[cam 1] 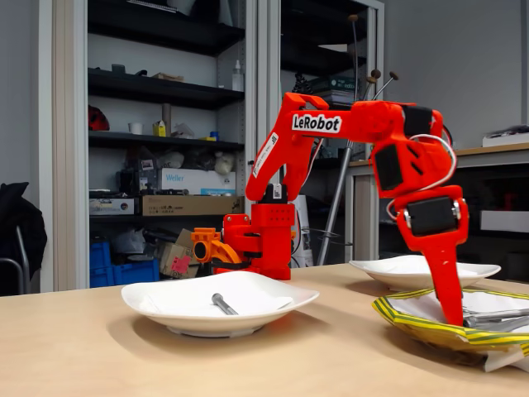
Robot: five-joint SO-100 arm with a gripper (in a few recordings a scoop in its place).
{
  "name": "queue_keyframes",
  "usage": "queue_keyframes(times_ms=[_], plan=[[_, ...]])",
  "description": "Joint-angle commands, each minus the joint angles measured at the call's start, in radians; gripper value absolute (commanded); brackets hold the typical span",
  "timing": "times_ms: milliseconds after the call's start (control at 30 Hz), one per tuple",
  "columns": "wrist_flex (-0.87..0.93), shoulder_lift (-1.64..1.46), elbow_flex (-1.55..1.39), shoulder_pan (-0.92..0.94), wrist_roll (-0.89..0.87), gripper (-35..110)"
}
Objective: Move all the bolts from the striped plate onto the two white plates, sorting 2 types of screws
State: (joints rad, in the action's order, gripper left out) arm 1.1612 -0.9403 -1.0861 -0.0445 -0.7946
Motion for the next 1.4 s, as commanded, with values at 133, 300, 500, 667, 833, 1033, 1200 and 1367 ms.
queue_keyframes(times_ms=[133, 300, 500, 667, 833, 1033, 1200, 1367], plan=[[-0.002, -0.008, -0.003, -0.066, -0.012, 9], [0.002, -0.008, 0.005, -0.054, -0.023, 4], [0.006, 0.002, 0.026, -0.025, -0.029, 0], [0.057, 0.003, 0.092, -0.008, -0.04, 0], [0.135, 0.006, 0.184, 0.006, -0.037, 0], [0.23, -0.006, 0.273, 0.011, -0.055, 0], [0.279, -0.08, 0.215, -0.048, -0.176, 0], [0.278, -0.227, 0.02, -0.166, -0.423, 0]])
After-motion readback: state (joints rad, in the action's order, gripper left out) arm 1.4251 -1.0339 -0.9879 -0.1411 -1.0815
